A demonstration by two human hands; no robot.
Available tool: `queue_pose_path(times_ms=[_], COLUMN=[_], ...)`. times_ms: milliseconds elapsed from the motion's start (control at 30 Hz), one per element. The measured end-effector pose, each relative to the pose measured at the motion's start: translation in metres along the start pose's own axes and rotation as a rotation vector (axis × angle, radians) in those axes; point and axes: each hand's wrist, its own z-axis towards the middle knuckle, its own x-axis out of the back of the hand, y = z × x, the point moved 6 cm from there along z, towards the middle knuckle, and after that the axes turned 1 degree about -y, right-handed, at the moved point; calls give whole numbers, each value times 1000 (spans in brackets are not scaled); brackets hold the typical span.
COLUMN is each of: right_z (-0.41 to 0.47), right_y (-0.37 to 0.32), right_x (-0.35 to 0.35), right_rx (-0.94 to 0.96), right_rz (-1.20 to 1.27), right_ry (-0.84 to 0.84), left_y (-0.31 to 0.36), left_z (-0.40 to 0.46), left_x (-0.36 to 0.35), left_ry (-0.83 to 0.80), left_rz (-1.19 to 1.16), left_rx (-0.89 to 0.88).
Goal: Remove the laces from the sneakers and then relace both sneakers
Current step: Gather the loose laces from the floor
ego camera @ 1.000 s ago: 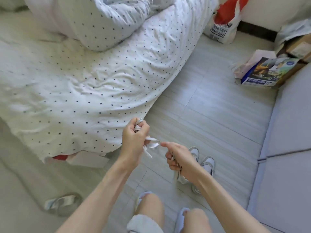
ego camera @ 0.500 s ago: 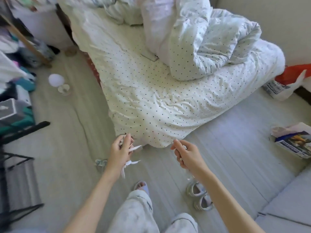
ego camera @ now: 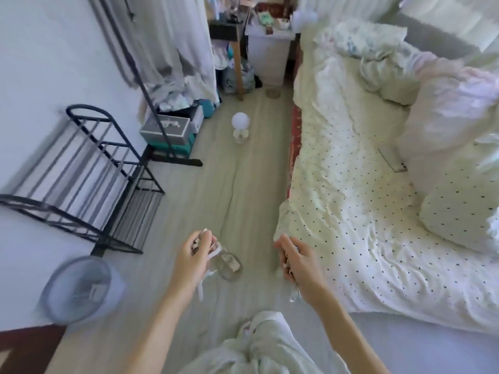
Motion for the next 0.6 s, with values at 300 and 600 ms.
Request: queue_pose_path(times_ms=[300, 600], right_z=[92, 165], right_y=[-30, -81], right_x=[-50, -101], right_rx=[-19, -53], right_rz=[-251, -424], right_ry=[-246, -479], left_y=[-11, 18], left_z=[29, 77], left_x=[15, 31], left_ry=[208, 380], left_rz=[-26, -130], left_rx=[153, 155])
